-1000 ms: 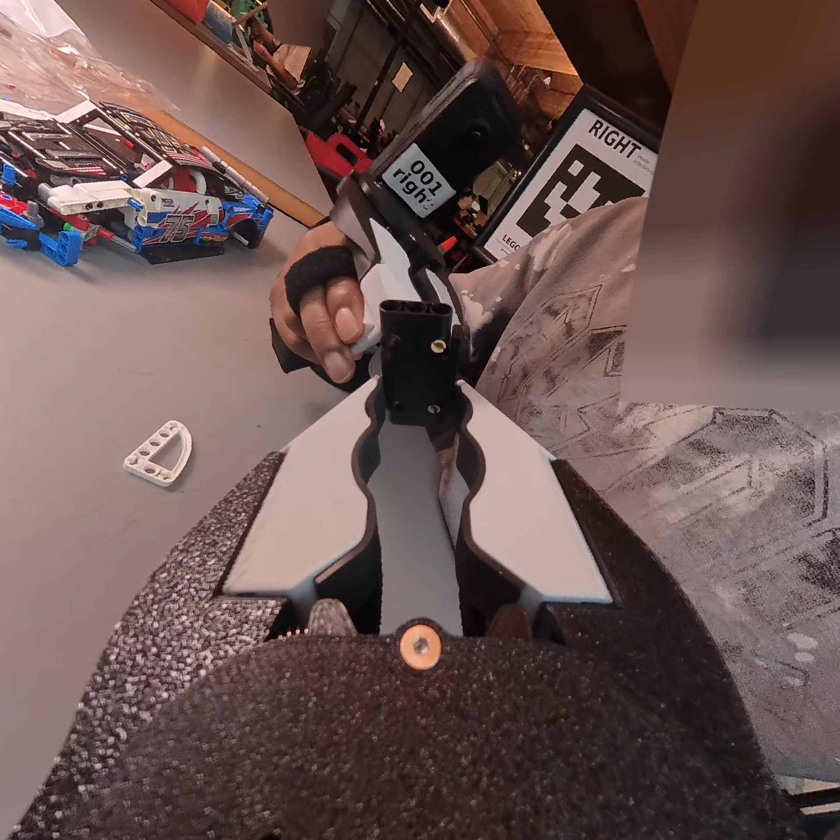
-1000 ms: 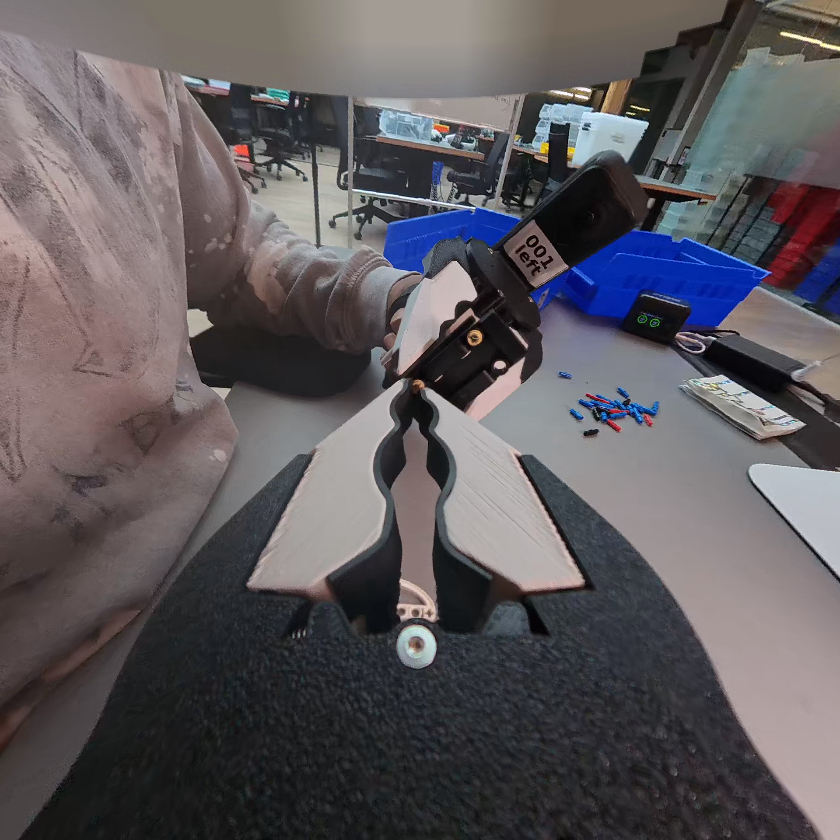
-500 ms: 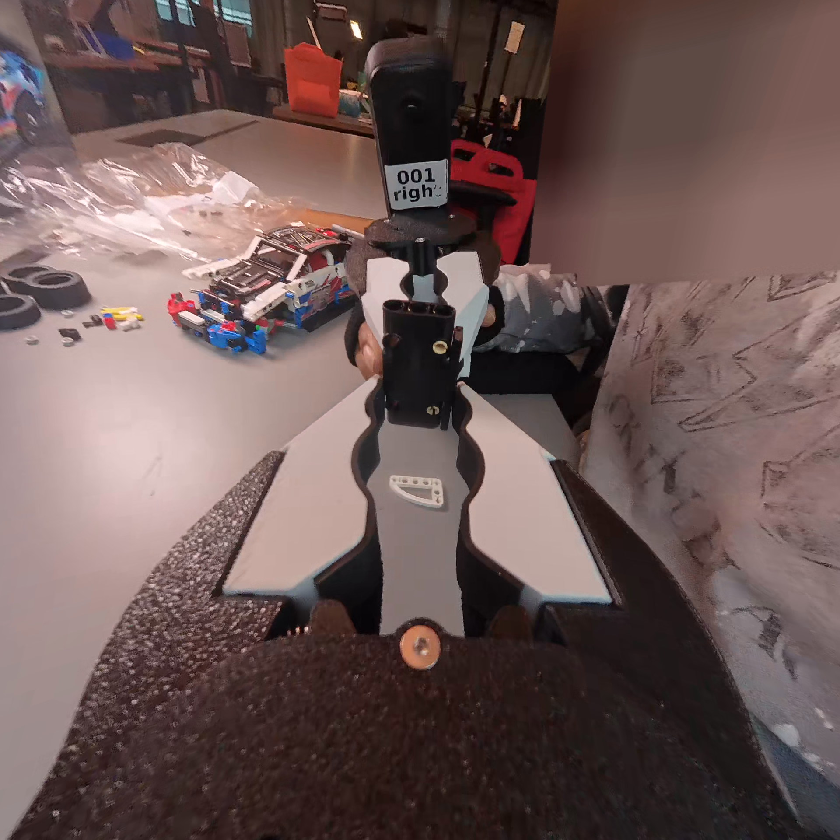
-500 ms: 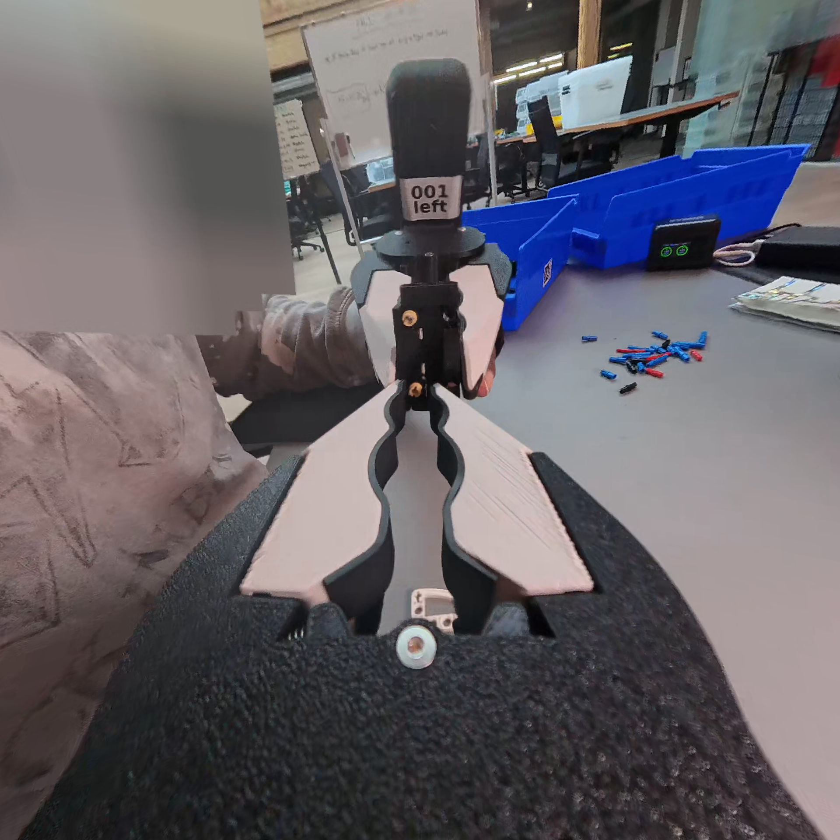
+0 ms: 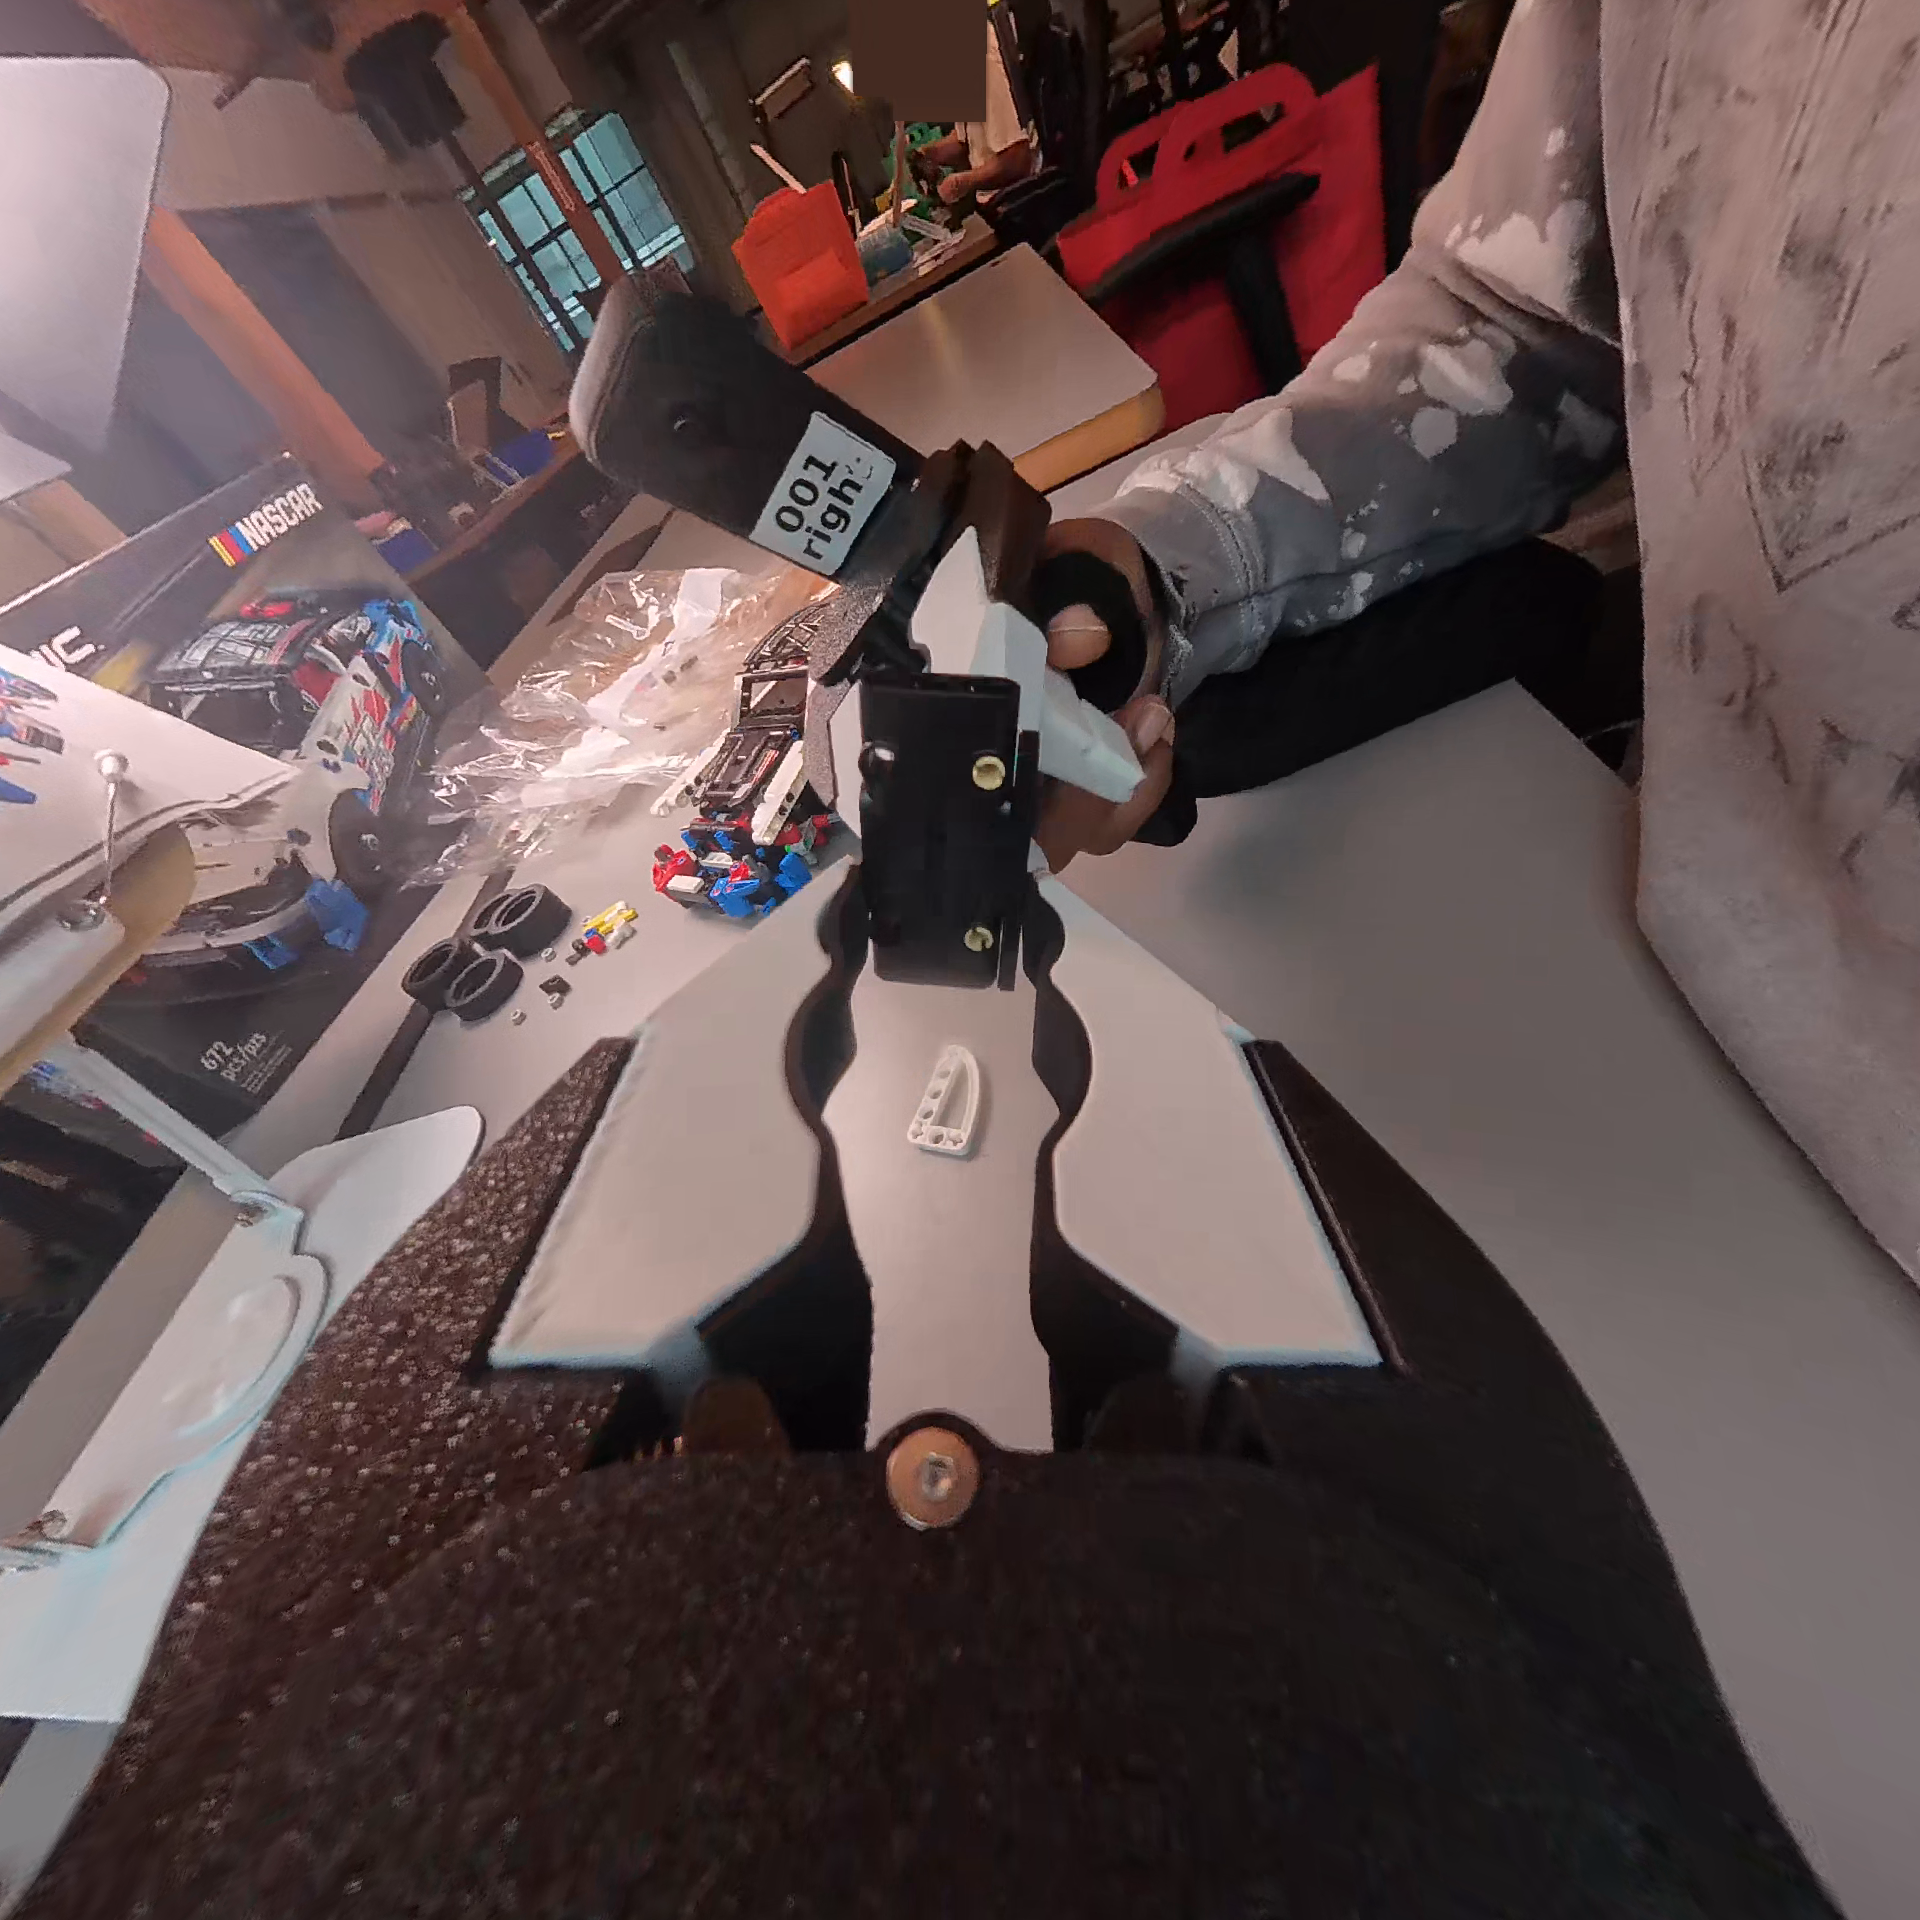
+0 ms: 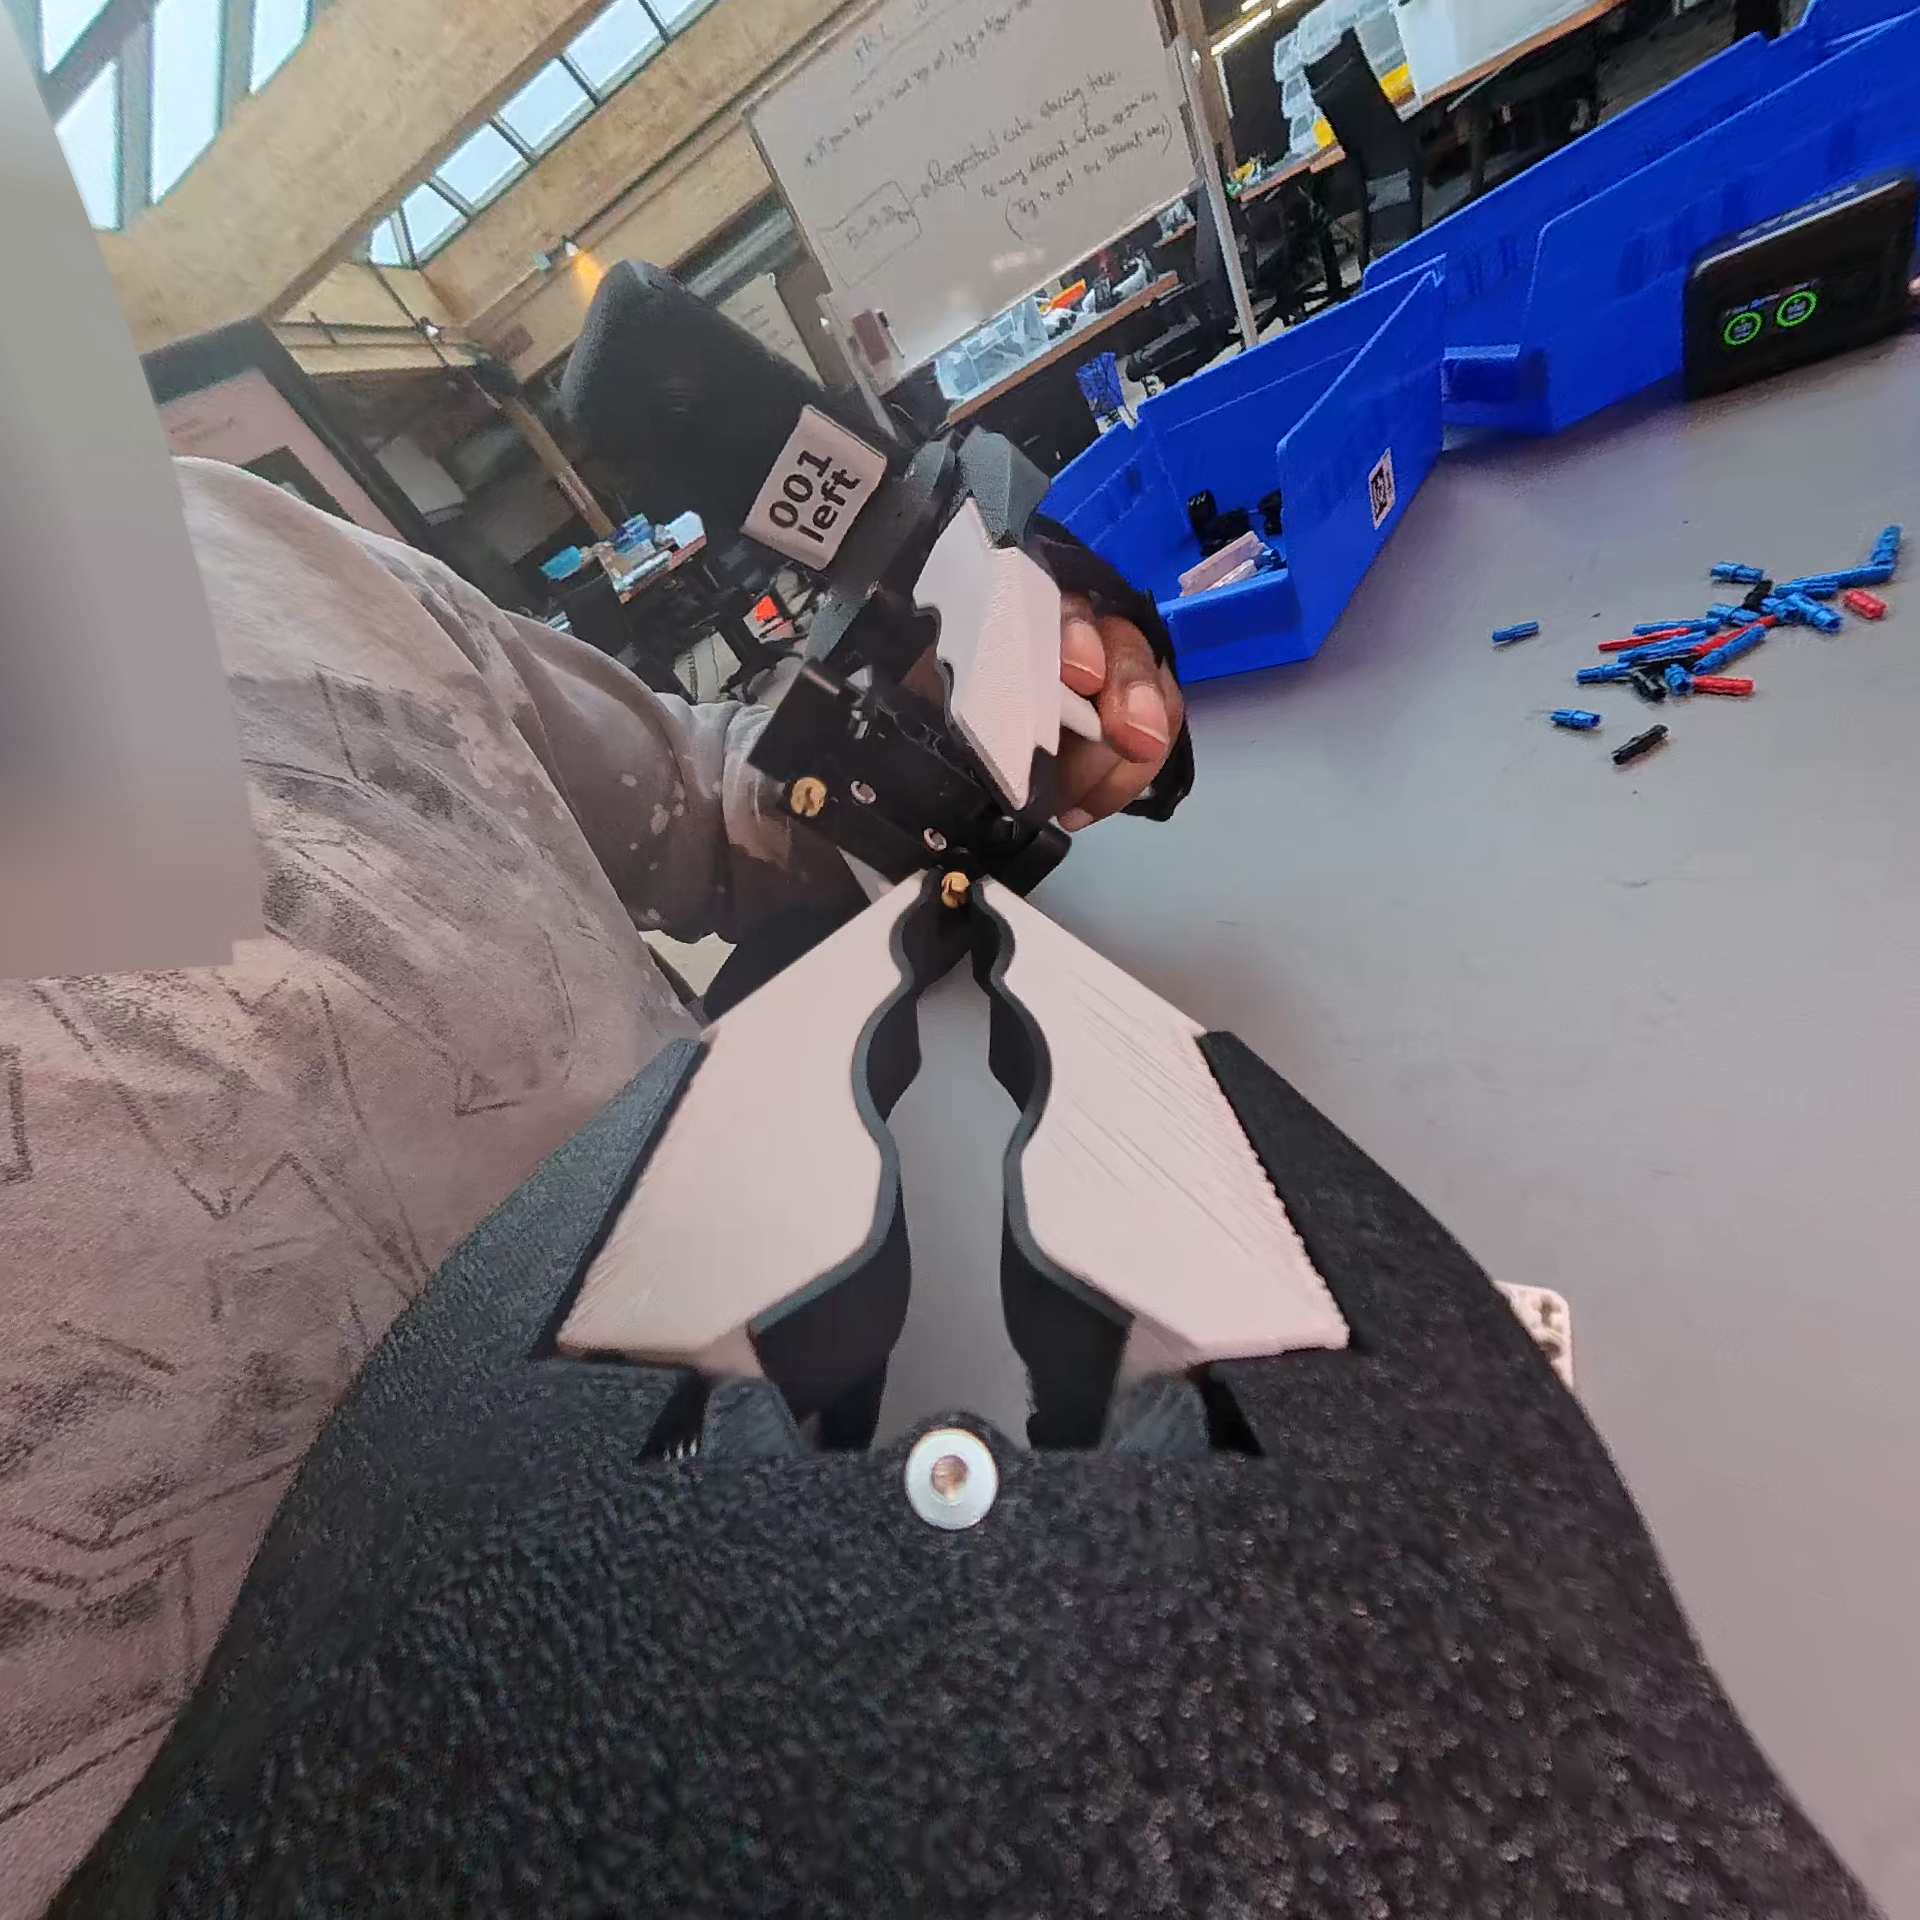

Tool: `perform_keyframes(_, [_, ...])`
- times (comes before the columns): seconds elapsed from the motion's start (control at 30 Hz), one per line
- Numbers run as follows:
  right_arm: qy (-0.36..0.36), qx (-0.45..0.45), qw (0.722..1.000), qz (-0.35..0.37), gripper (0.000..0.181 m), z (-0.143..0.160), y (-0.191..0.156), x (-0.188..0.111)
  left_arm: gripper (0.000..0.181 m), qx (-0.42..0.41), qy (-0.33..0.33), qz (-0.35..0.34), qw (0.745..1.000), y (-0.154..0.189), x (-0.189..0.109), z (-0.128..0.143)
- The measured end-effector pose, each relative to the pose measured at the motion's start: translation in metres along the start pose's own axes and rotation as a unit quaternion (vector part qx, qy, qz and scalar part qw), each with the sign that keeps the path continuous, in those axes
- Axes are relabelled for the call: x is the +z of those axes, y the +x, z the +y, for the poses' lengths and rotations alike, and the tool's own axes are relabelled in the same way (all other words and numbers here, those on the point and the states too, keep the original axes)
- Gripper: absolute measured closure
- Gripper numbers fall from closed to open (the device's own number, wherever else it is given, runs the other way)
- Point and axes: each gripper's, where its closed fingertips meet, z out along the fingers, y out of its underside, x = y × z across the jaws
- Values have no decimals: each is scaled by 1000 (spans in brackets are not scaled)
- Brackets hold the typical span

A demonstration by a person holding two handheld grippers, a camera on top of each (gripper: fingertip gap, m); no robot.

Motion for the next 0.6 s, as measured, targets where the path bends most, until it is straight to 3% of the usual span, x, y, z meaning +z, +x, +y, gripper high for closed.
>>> perform_keyframes(0.6, [2,-40,999,-20,181,-5,-11,-4,153,48,10,-13,999,3,-2,-12])
